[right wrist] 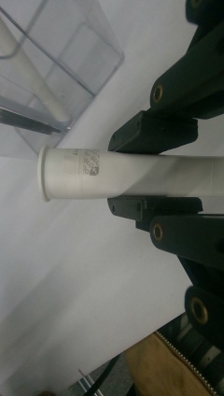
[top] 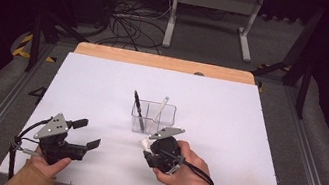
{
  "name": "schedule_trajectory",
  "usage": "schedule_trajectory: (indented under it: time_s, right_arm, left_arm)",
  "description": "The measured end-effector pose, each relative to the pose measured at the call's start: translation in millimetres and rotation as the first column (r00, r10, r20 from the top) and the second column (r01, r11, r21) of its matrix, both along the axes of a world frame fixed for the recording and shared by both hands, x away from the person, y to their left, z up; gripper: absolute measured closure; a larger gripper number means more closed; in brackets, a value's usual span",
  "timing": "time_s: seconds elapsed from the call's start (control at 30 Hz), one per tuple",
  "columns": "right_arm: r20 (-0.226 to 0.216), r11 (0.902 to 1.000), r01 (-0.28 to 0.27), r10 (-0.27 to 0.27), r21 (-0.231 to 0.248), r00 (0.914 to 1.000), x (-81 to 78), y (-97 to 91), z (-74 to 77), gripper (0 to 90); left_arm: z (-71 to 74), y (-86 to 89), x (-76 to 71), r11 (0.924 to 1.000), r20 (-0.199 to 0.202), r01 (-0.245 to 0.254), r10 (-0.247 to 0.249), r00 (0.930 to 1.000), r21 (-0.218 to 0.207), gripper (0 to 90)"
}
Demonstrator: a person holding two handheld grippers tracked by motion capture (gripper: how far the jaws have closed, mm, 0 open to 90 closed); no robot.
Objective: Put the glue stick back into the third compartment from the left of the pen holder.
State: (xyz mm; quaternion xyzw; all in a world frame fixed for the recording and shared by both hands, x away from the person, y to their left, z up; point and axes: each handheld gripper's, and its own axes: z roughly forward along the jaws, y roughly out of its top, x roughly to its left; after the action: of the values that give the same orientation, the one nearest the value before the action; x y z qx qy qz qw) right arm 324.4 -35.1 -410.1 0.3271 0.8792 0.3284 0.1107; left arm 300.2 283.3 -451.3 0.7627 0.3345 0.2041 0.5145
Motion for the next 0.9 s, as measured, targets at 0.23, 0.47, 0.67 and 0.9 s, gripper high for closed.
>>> schedule_trajectory:
  time_s: [0.23,0.47,0.67,0.9]
  right_arm:
    - [0.073,0.9973,-0.032,0.027,0.066,0.9969,1.7,-10.9,10.7,69.6]
    - [0.145,0.9894,-0.071,0.052,0.127,0.9881,5.5,-20.5,17.7,69.6]
    - [0.206,0.9785,-0.100,0.062,0.181,0.9767,9.1,-27.4,21.3,69.6]
    - [0.276,0.9622,-0.125,0.055,0.242,0.9597,14.6,-36.6,25.1,69.6]
  left_arm:
    - [-0.2,-0.2,0.2,1.0000,-0.001,0.000,0.000,1.0000,0.000,18.1]
    - [-0.7,-0.9,-0.1,0.9999,-0.010,-0.001,0.001,1.0000,-0.011,18.1]
    - [-0.8,-0.9,0.2,1.0000,-0.008,0.000,-0.001,1.0000,-0.006,18.1]
    - [-1.0,-1.1,0.5,1.0000,-0.006,0.001,-0.001,1.0000,-0.003,18.1]
